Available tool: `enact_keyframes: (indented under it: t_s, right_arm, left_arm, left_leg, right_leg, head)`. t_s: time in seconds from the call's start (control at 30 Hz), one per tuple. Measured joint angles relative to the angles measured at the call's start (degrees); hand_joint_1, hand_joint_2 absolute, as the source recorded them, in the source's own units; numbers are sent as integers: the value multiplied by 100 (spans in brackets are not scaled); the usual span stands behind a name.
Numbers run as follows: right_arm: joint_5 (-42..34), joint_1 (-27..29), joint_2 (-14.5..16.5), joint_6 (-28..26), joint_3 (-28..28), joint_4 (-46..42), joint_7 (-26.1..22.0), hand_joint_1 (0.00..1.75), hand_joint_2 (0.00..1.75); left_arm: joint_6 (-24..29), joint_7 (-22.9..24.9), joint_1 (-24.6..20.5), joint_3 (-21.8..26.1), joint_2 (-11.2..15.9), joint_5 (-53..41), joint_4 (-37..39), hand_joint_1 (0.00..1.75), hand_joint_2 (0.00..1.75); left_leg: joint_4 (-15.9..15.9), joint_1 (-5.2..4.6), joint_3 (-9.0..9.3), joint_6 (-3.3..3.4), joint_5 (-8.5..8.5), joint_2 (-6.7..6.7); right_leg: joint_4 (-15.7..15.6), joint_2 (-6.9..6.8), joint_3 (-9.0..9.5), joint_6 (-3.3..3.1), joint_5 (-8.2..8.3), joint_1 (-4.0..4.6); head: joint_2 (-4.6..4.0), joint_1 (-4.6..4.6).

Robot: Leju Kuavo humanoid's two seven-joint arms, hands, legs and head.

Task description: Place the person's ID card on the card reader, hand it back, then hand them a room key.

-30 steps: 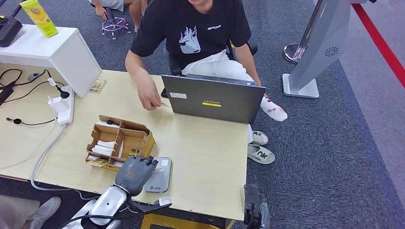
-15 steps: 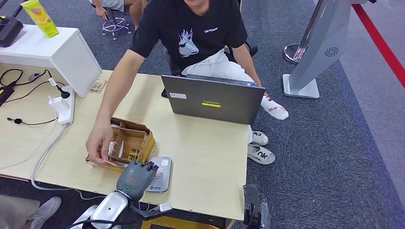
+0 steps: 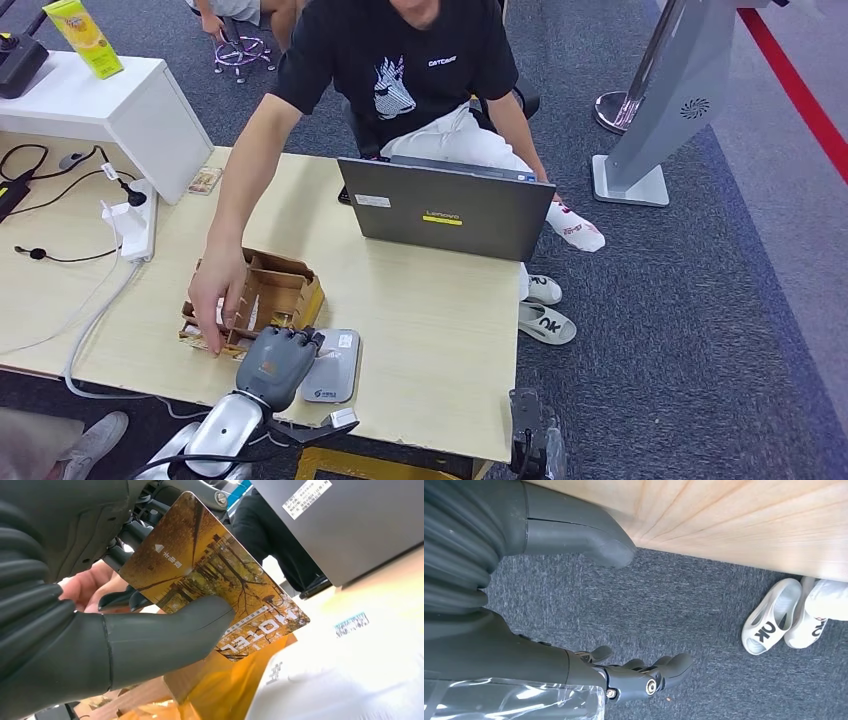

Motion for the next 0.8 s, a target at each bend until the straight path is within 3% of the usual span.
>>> enact_keyframes:
  t_s: [0.37,0.8]
  right_arm:
    - [133,10,33,1,-129,-7,27,0,175]
    - [352,40,43,1,-317,-46,72,0,175]
  left_arm:
    - [34,94,-163,61,60,0,-281,175,175]
    - [6,-124,-414,988,61,0,-1087,175,175]
  left_leg:
    - [0,0,0,-1,1,-2]
    - [0,-1,-3,-1,1,-8]
  right_leg:
    - [0,-1,0,0,1,0]
    - [1,-6,1,0,0,-1]
  head:
    - [0,0]
    - [0,0]
